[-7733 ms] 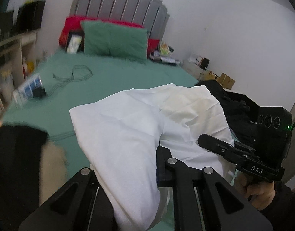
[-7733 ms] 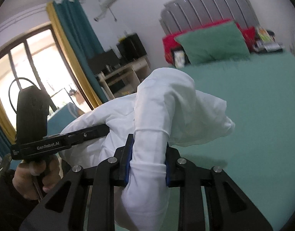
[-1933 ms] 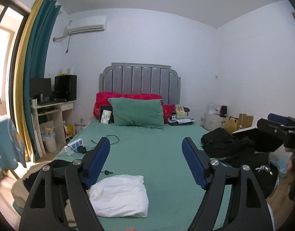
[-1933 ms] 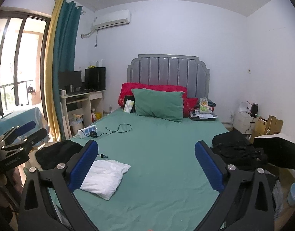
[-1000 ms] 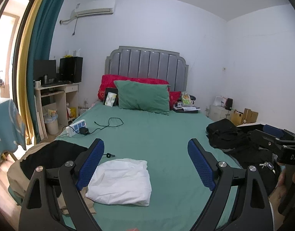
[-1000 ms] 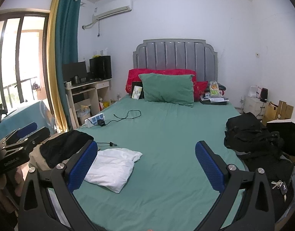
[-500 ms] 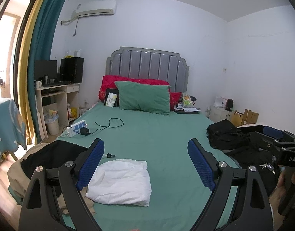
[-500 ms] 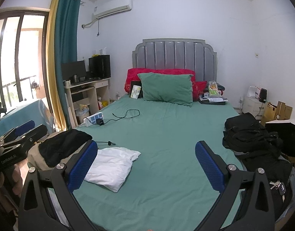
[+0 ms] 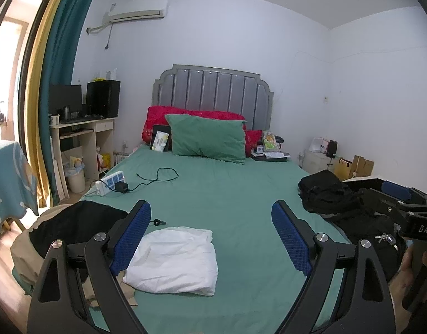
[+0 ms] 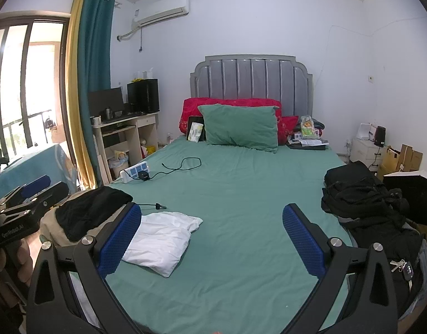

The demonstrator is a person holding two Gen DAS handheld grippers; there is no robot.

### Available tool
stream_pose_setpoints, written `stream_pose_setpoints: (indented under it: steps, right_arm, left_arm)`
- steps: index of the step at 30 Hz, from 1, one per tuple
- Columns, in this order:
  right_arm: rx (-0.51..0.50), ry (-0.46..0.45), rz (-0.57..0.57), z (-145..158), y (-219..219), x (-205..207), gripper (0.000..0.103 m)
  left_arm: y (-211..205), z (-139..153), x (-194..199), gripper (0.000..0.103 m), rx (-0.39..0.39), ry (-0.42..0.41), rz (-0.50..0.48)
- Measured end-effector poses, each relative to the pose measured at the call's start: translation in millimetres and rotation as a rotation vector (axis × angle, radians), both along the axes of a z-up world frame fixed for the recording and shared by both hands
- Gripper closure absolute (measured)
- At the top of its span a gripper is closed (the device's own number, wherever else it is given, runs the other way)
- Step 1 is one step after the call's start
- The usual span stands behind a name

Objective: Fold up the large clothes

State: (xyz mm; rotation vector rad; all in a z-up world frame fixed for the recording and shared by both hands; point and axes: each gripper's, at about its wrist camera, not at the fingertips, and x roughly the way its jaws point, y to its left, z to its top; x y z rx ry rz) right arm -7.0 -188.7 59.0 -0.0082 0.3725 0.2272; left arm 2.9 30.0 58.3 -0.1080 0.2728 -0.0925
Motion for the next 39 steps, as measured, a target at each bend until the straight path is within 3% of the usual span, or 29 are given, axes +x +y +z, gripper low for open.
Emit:
stream_pose_setpoints:
  steps: [39]
  right_arm:
    - [0.000,0.007,-0.006,-1.5,-2.1,0.3,0.002]
  left_arm:
    - [4.3,-0.2,2.2,0.012,-0.005,0.008,-0.006]
